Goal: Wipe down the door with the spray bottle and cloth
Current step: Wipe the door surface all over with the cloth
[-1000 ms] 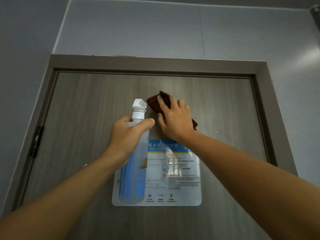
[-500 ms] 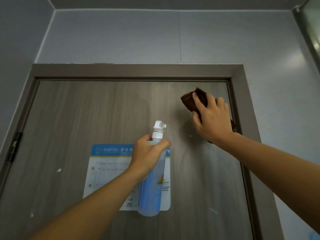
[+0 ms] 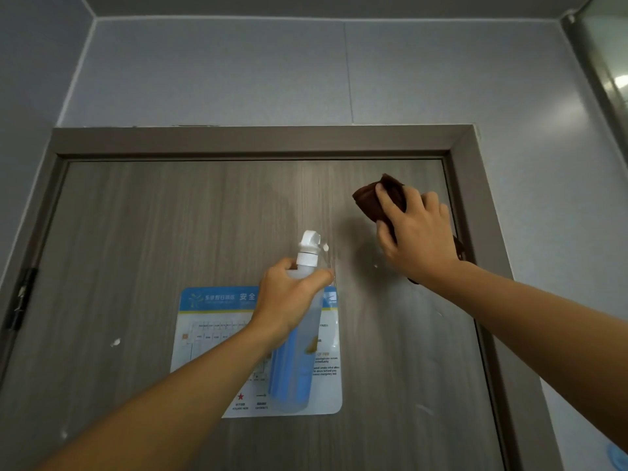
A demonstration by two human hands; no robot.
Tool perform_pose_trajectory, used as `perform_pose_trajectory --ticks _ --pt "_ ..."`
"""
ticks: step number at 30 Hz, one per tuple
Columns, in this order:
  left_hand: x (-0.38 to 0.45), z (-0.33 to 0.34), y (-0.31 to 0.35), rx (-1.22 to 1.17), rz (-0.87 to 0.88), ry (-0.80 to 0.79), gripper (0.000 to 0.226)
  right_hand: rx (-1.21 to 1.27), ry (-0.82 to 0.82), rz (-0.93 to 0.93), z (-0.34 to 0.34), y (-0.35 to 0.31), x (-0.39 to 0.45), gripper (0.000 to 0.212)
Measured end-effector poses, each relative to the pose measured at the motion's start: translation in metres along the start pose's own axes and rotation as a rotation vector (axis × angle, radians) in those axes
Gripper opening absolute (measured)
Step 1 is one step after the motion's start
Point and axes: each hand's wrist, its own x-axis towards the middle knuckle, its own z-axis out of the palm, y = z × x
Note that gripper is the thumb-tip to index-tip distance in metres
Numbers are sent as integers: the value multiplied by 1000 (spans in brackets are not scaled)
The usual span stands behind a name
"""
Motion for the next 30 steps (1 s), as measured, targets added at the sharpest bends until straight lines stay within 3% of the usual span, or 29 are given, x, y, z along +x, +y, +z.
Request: perform_pose_trajectory --ticks 8,16,20,30 --pt "2 -17 -24 -83 -7 17 23 21 -103 43 5 -13 -5 59" --pt "-1 -44 -63 -140 -69 -6 24 67 -206 -43 25 -29 -2 51" --pt "5 -47 -68 -199 -110 -26 45 46 -283 -134 45 -40 12 55" --pt "10 -33 -70 -71 -26 71 26 -99 -340 -256 69 -35 -4 72"
